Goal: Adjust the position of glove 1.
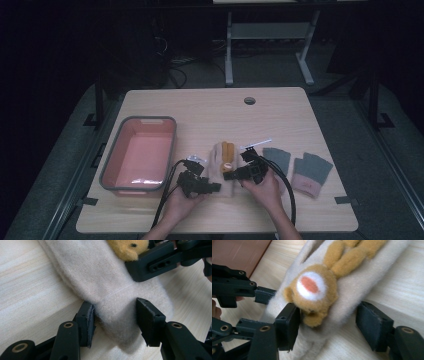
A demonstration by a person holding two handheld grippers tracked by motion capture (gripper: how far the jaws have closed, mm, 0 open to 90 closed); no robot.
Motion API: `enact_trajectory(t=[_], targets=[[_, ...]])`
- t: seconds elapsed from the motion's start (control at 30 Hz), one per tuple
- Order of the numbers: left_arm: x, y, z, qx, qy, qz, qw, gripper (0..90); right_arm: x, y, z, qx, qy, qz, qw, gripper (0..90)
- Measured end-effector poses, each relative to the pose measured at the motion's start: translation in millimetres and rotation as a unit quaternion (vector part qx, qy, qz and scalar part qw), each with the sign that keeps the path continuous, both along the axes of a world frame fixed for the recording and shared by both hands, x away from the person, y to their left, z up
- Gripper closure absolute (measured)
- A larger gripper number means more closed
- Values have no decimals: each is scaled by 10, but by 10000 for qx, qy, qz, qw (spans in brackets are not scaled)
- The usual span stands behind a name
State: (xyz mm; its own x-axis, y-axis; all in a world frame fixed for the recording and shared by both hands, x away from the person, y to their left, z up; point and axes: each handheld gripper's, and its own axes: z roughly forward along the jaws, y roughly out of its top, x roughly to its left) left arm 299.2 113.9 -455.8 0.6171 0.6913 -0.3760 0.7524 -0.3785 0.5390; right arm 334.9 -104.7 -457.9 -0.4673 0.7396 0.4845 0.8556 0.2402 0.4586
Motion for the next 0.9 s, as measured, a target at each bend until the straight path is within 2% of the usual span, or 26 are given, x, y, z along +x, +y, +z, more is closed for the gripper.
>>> enact_trajectory(t=[0.17,0.23,0.37,0.4,0.6,0.67,0.7,0.8,0.9], targets=[[18,-2,-5,-35,61,5,10000,525,-26,34,-17,37,44,-79,10000,527],[31,-3,-10,-103,118,22,9999,535,-46,37,-35,144,51,-143,9998,570],[60,12,-23,-227,261,42,9994,558,-80,38,-69,239,-72,-206,9995,612],[70,20,-26,-246,301,45,9992,563,-85,39,-71,265,-40,-229,9994,624],[119,47,-66,-566,595,162,9965,612,-71,34,-105,440,104,-286,9986,693],[141,69,-93,-781,766,298,9935,627,-61,24,-115,525,196,-299,9980,704],[145,79,-101,-828,802,322,9928,632,-56,16,-123,564,194,-276,9978,707],[132,80,-98,-854,727,342,9931,645,-48,-7,-134,689,311,-304,9967,727],[136,76,-100,-968,794,396,9913,663,-42,-35,-134,787,293,-311,9960,762]])
